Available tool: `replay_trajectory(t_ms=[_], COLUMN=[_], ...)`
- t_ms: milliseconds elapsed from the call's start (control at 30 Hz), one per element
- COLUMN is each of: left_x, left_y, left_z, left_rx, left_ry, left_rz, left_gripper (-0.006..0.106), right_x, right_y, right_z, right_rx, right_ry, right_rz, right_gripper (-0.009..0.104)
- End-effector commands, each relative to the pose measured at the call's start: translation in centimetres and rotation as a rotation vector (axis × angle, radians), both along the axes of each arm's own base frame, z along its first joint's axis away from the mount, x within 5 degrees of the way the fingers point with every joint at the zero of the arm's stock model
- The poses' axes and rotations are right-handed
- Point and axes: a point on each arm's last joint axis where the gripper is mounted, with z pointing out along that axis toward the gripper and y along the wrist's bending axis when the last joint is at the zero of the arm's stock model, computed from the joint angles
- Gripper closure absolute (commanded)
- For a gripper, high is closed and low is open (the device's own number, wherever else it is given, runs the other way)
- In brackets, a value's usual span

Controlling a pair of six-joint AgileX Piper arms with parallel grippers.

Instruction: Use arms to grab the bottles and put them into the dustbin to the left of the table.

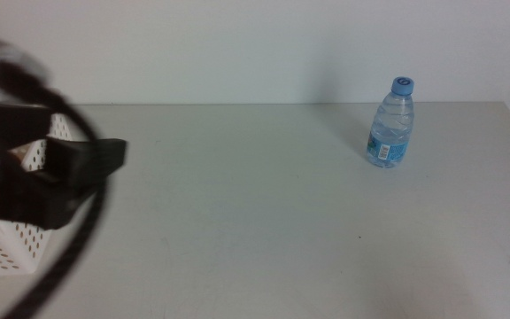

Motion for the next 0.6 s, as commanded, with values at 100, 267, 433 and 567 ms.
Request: replay_trajectory(t_ms=[100,267,433,567], left_x=[-2.0,-3.0,-3.3,-3.3], left_y=[2.4,3.1,3.2,3.2], left_z=[1.3,0.8,0.8,0.5], left_rx=[-0.110,-0.159,-0.164,-0.160], left_ry=[-0.117,-0.114,-0.107,-0.099], left_rz=[0.086,0.110,0.108,0.108], left_gripper=[0.013,0.013,0.013,0.013], right_x=[0.0,0.0,0.0,0.0], right_y=[-0.1,-0.1,-0.1,-0.1], right_z=[1.1,1.1,1.1,1.1], right_rx=[-0.017,-0.017,-0.017,-0.017], right_ry=[-0.108,-0.108,-0.108,-0.108], right_rz=[-0.011,-0.011,-0.011,-0.011], right_gripper=[0.029,0.029,0.029,0.029])
